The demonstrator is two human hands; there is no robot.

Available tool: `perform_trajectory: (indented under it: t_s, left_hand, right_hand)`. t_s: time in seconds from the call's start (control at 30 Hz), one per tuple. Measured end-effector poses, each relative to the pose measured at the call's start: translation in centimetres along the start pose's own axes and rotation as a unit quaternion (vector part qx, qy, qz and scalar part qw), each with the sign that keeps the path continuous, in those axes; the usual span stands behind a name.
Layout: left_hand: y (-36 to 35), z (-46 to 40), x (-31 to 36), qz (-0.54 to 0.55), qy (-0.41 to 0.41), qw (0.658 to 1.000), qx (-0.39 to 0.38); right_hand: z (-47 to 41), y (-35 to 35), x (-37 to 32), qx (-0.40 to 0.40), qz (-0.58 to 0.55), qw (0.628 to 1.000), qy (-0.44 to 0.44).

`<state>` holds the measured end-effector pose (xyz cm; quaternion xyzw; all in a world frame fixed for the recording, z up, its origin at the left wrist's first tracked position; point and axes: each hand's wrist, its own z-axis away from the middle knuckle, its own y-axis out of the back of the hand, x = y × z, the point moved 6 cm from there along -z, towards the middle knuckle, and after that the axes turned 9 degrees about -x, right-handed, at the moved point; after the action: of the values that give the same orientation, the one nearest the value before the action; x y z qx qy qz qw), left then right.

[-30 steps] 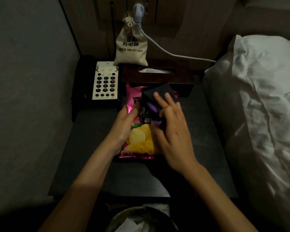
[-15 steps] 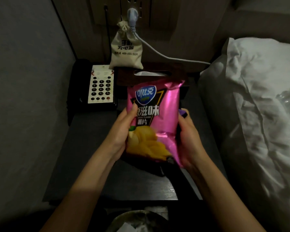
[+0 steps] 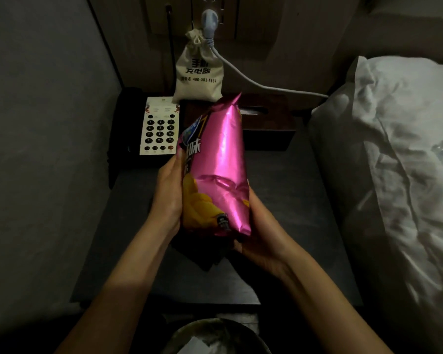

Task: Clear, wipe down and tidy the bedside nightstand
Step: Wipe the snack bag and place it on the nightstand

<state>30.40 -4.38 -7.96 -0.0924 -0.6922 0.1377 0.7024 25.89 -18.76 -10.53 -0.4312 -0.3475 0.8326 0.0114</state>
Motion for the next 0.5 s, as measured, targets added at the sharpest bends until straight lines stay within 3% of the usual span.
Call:
perform_trajectory:
  t_s: [0.27, 0.37, 0.5]
  left_hand:
    - [2.6, -0.3, 0.3, -0.069, -0.035, 0.992, 0.099]
    - [3.3, -0.5, 0.4, -0.067, -0.040, 0.991, 0.113]
    - [2.8, -0.6, -0.2, 0.029, 0.012, 0.997, 0.076]
  right_hand:
    - [-0.3, -0.3, -0.1, -0.009, 0.018, 0.999, -0.038]
    - [0.3, 0.8, -1.8, 0.015, 0.006, 1.000, -0.001]
    - [1.1, 2.7, -4.5, 0.086, -0.005, 0.993, 0.077]
